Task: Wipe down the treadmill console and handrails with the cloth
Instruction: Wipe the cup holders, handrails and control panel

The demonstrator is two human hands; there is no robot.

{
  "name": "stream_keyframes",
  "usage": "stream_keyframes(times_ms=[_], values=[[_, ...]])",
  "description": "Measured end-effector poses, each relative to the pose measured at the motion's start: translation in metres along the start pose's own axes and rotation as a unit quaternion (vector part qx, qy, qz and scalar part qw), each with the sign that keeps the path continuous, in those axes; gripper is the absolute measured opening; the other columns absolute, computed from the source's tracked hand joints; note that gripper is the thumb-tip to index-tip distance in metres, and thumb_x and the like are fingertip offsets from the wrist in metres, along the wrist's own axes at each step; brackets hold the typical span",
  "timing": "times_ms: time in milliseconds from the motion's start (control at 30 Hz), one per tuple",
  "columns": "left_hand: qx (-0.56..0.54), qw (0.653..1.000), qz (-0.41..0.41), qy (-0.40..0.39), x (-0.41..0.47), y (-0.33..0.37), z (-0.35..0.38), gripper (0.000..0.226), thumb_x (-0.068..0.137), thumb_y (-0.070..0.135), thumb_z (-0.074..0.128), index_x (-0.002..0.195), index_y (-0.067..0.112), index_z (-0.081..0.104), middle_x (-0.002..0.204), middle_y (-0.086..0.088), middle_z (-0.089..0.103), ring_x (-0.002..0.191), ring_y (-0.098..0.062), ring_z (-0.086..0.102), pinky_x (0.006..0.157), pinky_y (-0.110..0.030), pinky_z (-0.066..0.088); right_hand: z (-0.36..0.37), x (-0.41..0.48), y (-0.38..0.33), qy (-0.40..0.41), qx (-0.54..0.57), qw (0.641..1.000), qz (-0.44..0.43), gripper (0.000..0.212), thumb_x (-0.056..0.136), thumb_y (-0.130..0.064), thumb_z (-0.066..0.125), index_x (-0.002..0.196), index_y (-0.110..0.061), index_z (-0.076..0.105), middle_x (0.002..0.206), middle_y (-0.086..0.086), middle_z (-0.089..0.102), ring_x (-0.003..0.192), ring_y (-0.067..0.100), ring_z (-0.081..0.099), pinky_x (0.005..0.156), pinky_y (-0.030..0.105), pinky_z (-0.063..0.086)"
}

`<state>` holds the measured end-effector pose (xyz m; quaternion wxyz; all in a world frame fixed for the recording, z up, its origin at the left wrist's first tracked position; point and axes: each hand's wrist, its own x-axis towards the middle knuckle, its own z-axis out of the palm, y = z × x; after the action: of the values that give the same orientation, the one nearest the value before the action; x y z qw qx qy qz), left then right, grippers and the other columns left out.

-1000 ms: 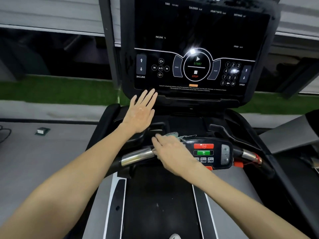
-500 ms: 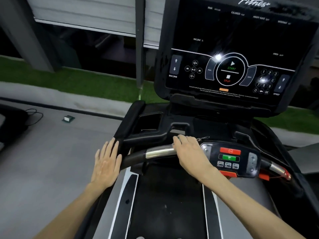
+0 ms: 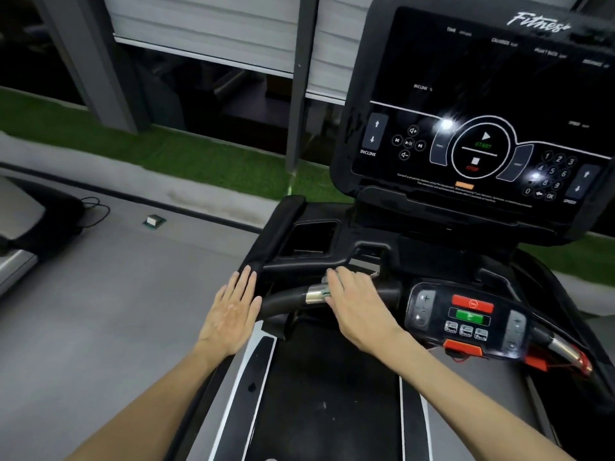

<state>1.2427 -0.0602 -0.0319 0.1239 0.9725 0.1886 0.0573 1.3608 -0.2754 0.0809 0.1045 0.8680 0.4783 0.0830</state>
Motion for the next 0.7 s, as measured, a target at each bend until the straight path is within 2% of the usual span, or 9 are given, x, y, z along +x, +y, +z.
stream_keyframes(times_ms=[100,200,233,300,367,433,500,600,700], values=[[0.003,1.000,0.004,0.011,0.000,-0.001,0.000,0.068,0.100,0.046,-0.006,0.149,0.005,0.018,0.158,-0.012,0.023,0.146,-0.029,0.024,0.114,-0.038,0.022,0.000,-0.003,0.007,0.014,0.003,1.000,-0.011,0.036,0.094,-0.028,0.047,0.125,-0.008,0.049,0.107,0.007,0.053,0.084,0.024,0.051,0.076,0.035,0.042],[0.012,1.000,0.004,0.007,0.001,0.000,0.001,0.065,0.102,0.042,0.003,0.149,0.004,0.024,0.157,-0.012,0.026,0.145,-0.029,0.027,0.114,-0.038,0.023,-0.007,-0.026,0.027,0.003,-0.005,0.998,0.065,0.037,0.085,-0.011,0.058,0.121,-0.007,0.051,0.100,0.009,0.051,0.082,0.024,0.052,0.074,0.035,0.046],[0.014,1.000,0.003,0.008,0.001,0.000,0.002,0.065,0.101,0.042,0.004,0.150,0.005,0.024,0.158,-0.011,0.024,0.146,-0.029,0.024,0.115,-0.037,0.021,-0.009,-0.030,0.028,-0.014,-0.029,0.996,0.084,0.036,0.084,-0.005,0.051,0.120,-0.003,0.051,0.100,0.011,0.050,0.082,0.025,0.051,0.074,0.035,0.046],[0.015,1.000,0.001,0.008,0.001,-0.001,0.005,0.066,0.099,0.044,0.001,0.152,0.007,0.018,0.160,-0.009,0.016,0.148,-0.026,0.016,0.117,-0.035,0.016,-0.012,-0.024,0.018,-0.034,-0.066,0.993,0.091,0.045,0.078,0.000,0.023,0.115,0.002,0.050,0.098,0.015,0.048,0.084,0.028,0.048,0.072,0.038,0.043],[0.019,1.000,0.002,0.011,0.001,-0.002,0.008,0.067,0.098,0.045,-0.002,0.153,0.009,0.013,0.161,-0.007,0.010,0.150,-0.024,0.010,0.119,-0.035,0.013,-0.011,-0.002,-0.008,-0.031,-0.095,0.994,0.038,0.057,0.072,-0.002,0.009,0.112,0.001,0.050,0.098,0.016,0.047,0.085,0.031,0.046,0.071,0.040,0.041],[0.019,1.000,-0.001,0.013,0.000,-0.002,0.007,0.069,0.098,0.046,-0.007,0.152,0.009,0.013,0.161,-0.007,0.011,0.149,-0.024,0.012,0.118,-0.034,0.013,0.001,0.017,-0.038,-0.032,-0.099,0.994,-0.030,0.051,0.078,-0.004,0.022,0.123,0.004,0.044,0.109,0.019,0.047,0.092,0.033,0.046,0.076,0.041,0.040],[0.025,1.000,-0.003,0.012,0.000,-0.002,0.007,0.071,0.099,0.047,-0.009,0.152,0.007,0.017,0.160,-0.008,0.017,0.148,-0.025,0.017,0.117,-0.034,0.015,0.005,0.024,-0.049,-0.044,-0.072,0.995,-0.055,0.052,0.081,-0.009,0.038,0.131,0.003,0.039,0.117,0.018,0.047,0.098,0.032,0.047,0.083,0.040,0.039],[0.020,1.000,-0.006,0.006,0.000,-0.003,0.006,0.072,0.100,0.047,-0.009,0.151,0.007,0.021,0.159,-0.009,0.021,0.147,-0.025,0.021,0.116,-0.035,0.021,-0.008,0.010,-0.024,-0.001,-0.035,0.999,-0.008,0.046,0.078,-0.007,0.045,0.124,-0.006,0.050,0.103,0.010,0.053,0.085,0.027,0.051,0.076,0.036,0.040],[0.017,1.000,-0.005,0.007,0.002,-0.002,0.005,0.072,0.101,0.046,-0.006,0.150,0.005,0.027,0.158,-0.010,0.027,0.146,-0.026,0.026,0.114,-0.037,0.029,-0.010,-0.021,0.017,0.020,-0.029,0.997,0.074,0.030,0.083,-0.011,0.060,0.112,-0.004,0.055,0.096,0.010,0.053,0.082,0.026,0.053,0.077,0.037,0.044]])
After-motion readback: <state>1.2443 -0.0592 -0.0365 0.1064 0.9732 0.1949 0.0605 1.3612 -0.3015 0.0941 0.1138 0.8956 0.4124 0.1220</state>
